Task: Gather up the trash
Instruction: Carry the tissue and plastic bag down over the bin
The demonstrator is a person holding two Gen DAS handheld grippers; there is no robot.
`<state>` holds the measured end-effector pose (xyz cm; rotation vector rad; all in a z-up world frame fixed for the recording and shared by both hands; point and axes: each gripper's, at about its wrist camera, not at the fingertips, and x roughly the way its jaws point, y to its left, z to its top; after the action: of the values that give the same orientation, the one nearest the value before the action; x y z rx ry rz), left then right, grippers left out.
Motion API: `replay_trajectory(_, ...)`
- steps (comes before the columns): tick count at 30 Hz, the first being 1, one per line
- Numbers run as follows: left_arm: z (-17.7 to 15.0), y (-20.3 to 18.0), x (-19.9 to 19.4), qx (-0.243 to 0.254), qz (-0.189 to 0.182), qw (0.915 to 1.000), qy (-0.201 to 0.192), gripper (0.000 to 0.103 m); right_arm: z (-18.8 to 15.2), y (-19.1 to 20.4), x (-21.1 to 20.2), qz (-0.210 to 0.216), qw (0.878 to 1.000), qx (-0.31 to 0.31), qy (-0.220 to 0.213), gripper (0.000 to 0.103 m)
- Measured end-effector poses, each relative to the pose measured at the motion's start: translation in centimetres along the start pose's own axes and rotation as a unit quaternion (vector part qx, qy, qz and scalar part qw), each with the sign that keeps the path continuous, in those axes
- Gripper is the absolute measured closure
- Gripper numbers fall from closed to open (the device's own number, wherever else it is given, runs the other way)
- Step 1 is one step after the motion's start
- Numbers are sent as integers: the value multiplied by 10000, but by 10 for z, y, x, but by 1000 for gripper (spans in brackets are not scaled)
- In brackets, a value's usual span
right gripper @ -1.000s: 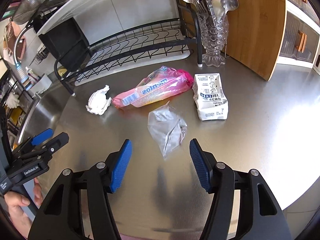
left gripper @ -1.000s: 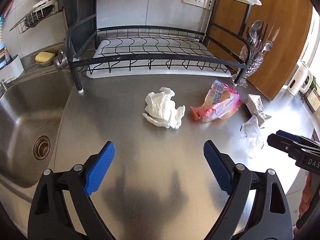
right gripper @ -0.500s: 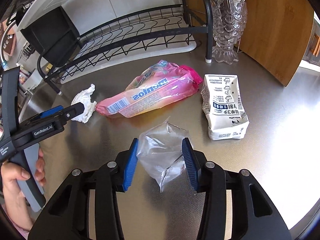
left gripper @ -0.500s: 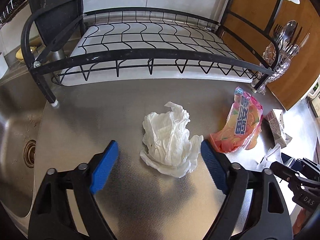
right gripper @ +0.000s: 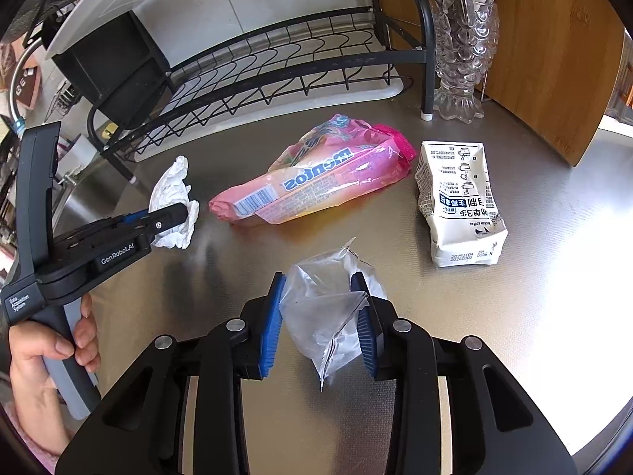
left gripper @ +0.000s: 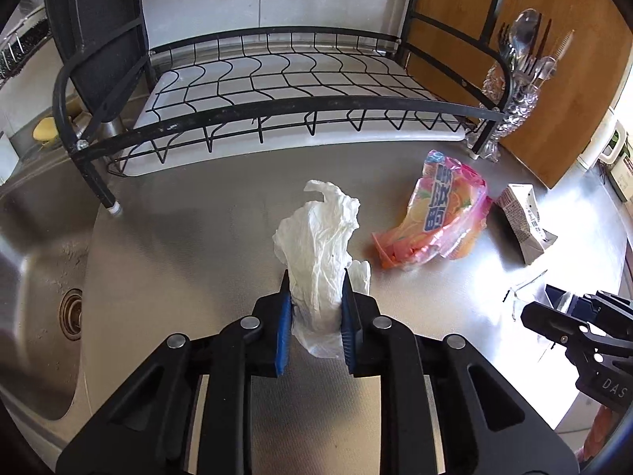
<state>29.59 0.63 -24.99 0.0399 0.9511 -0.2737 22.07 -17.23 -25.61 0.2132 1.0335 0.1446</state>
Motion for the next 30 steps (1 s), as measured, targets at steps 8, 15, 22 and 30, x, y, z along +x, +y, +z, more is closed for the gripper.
replay_trajectory(8,-45,-19,-84,11,114,9994,-325,83,-30,26,-56,20,9994,-214,-258,69)
replay_trajectory(15,-114,-28,-143,-88,56,9991,-403,83,-80,46,-101,-100,9980,-461,-414,69)
replay_trajectory(22,-182,-41,-182,-174,215,9983,-522,83,-140,60,-125,-23,9974,-546,-464,69)
replay_trajectory(30,-258,-42,-170,-383,111,9988,-286,83,-214,56,-118,81,9983,-508,-259,68)
